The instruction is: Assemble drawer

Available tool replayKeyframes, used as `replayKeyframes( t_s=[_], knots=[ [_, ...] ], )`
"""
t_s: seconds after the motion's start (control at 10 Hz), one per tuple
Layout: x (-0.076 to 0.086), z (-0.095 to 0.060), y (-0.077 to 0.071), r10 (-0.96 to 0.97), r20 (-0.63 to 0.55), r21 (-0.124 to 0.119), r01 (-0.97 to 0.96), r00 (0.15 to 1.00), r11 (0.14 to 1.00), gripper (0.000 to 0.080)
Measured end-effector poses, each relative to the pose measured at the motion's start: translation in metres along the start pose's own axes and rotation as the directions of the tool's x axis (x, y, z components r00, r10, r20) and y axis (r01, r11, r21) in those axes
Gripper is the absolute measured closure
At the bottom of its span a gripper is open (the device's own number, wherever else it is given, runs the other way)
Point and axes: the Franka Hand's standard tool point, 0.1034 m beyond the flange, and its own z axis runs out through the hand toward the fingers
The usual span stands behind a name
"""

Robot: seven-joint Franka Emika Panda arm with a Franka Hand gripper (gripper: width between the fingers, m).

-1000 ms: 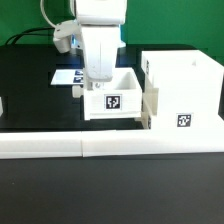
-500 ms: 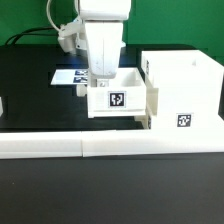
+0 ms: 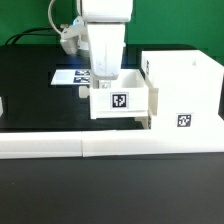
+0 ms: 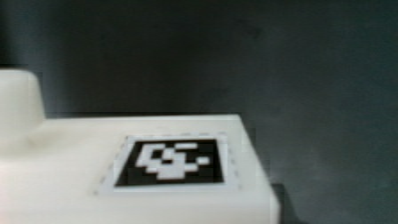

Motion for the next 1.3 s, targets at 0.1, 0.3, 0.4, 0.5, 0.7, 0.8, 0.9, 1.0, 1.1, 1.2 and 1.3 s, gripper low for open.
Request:
replayKeyframes(
  t_s=[0.1, 0.3, 0.4, 0.5, 0.7, 0.8, 0.9, 1.0, 1.1, 1.2, 1.3],
  knots=[
    [-0.0002, 0.0009, -0.0036, -0.001, 0.003, 0.025, 0.001, 1.000, 1.000, 0.0757],
    [-0.0005, 0.0019, -0.0040, 0.000, 0.002, 0.020, 0.000, 1.000, 1.000, 0.0757],
    [-0.0007, 0.0021, -0.0041, 0.000, 0.002, 0.021, 0.000, 1.000, 1.000, 0.0757],
    [-0.0004, 0.0020, -0.0043, 0.000, 0.002, 0.023, 0.000, 1.000, 1.000, 0.0757],
    [0.0023, 0.0013, -0.0044, -0.005, 0.001, 0.027, 0.005, 1.000, 1.000, 0.0757],
    [0.0023, 0.0005, -0.0036, -0.004, 0.001, 0.026, 0.004, 1.000, 1.000, 0.0757],
    [0.0034, 0.0005, -0.0034, -0.006, 0.000, 0.026, 0.006, 1.000, 1.000, 0.0757],
    [0.0046, 0.0013, -0.0033, -0.007, -0.001, 0.025, 0.007, 1.000, 1.000, 0.0757],
    [0.0041, 0.0013, -0.0033, -0.006, -0.001, 0.025, 0.006, 1.000, 1.000, 0.0757],
    [0.0039, 0.0013, -0.0033, -0.006, -0.001, 0.025, 0.006, 1.000, 1.000, 0.0757],
    [0.0040, 0.0013, -0.0033, -0.006, -0.001, 0.025, 0.006, 1.000, 1.000, 0.0757]
  ],
)
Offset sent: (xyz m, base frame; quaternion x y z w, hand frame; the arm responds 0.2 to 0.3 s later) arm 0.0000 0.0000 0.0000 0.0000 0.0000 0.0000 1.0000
